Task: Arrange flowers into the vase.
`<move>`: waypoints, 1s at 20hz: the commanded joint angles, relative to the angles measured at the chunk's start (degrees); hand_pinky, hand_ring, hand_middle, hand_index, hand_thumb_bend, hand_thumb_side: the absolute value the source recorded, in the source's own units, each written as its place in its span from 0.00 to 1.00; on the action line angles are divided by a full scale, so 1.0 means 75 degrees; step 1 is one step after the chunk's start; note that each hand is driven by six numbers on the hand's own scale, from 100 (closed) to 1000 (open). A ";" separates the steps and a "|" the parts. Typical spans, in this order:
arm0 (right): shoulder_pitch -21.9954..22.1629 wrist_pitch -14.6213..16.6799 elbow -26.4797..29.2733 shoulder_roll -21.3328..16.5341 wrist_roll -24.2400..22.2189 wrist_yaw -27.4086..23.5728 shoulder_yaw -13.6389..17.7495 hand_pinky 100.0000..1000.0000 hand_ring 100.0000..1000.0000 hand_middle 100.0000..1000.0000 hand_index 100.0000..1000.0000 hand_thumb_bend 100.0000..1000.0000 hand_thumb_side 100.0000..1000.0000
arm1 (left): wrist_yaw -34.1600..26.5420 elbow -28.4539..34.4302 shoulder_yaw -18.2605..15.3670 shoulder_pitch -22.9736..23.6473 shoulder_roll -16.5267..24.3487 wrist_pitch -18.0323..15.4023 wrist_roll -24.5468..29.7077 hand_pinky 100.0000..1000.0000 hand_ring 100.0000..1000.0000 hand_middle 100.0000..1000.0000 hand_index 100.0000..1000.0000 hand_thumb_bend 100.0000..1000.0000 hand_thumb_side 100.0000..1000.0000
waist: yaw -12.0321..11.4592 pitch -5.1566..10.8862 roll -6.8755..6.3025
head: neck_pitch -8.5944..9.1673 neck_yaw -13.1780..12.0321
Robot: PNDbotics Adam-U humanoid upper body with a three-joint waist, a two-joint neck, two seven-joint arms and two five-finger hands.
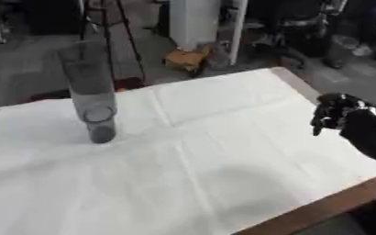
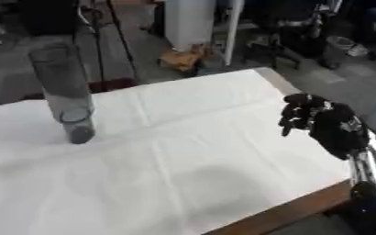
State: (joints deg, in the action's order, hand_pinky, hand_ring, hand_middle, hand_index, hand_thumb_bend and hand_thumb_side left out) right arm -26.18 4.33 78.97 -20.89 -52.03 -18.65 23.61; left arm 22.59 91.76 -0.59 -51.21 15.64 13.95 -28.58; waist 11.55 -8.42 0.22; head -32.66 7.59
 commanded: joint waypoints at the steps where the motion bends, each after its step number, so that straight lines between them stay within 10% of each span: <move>1: -0.0091 -0.0025 0.0183 -0.0148 0.0008 0.0066 0.0017 0.45 0.56 0.55 0.78 0.81 0.67 | -0.0380 -0.0163 0.0004 -0.0216 0.0260 -0.0311 -0.0275 0.00 0.00 0.00 0.03 0.00 0.18 | 0.0006 0.0230 0.0028 | 0.0073 -0.0026; 20: -0.0048 -0.0120 0.0248 -0.0138 0.0008 0.0101 0.0026 0.45 0.56 0.55 0.78 0.80 0.68 | -0.2759 -0.0448 0.0153 -0.0464 0.0734 -0.1412 -0.0879 0.00 0.00 0.00 0.03 0.00 0.18 | 0.0146 0.0310 -0.0041 | 0.0095 -0.0021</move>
State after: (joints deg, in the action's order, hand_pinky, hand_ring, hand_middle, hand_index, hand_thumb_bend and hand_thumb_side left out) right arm -25.90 3.58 79.51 -20.86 -52.01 -18.07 23.62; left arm 3.12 87.66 0.50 -53.37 19.38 3.90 -35.06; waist 12.58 -7.74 0.20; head -32.65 7.38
